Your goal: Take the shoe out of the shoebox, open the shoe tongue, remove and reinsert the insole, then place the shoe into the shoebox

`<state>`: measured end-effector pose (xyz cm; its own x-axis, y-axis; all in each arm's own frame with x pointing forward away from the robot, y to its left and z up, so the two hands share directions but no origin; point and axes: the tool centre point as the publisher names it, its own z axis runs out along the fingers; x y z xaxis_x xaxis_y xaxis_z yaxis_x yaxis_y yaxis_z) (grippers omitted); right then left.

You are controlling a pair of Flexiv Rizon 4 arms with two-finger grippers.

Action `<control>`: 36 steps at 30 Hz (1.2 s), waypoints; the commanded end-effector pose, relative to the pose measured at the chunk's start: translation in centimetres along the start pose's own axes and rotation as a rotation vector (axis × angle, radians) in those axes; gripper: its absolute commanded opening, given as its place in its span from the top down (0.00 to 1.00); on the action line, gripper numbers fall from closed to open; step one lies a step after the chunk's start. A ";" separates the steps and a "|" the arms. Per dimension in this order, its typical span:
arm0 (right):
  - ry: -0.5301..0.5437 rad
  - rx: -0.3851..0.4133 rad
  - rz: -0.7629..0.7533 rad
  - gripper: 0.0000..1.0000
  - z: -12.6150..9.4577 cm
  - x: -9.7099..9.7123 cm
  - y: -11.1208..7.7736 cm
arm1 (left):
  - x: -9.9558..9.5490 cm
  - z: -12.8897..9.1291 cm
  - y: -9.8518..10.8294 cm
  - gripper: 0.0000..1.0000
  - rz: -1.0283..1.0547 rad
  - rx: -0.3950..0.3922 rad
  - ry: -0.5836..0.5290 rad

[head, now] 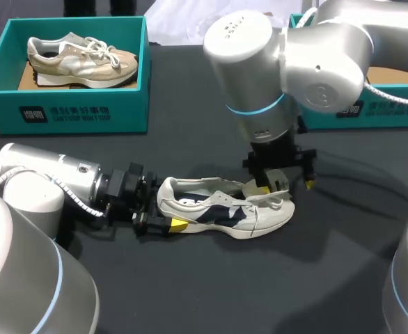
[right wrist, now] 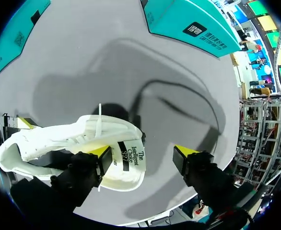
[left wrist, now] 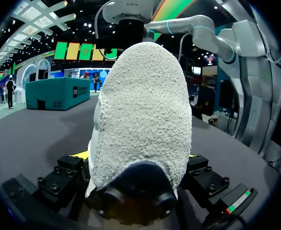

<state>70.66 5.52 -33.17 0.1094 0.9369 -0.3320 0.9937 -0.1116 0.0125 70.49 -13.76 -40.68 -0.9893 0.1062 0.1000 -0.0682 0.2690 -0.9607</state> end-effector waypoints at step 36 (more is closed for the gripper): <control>0.139 -0.221 -0.789 0.31 -13.6 5.5 0.3 | 0.1 0.0 0.2 1.00 0.000 -0.002 0.000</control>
<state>70.98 14.64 -21.31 -0.4706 0.8469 -0.2477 0.8556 0.5066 0.1066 70.48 -13.70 -40.75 -0.9893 0.1063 0.1001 -0.0683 0.2695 -0.9606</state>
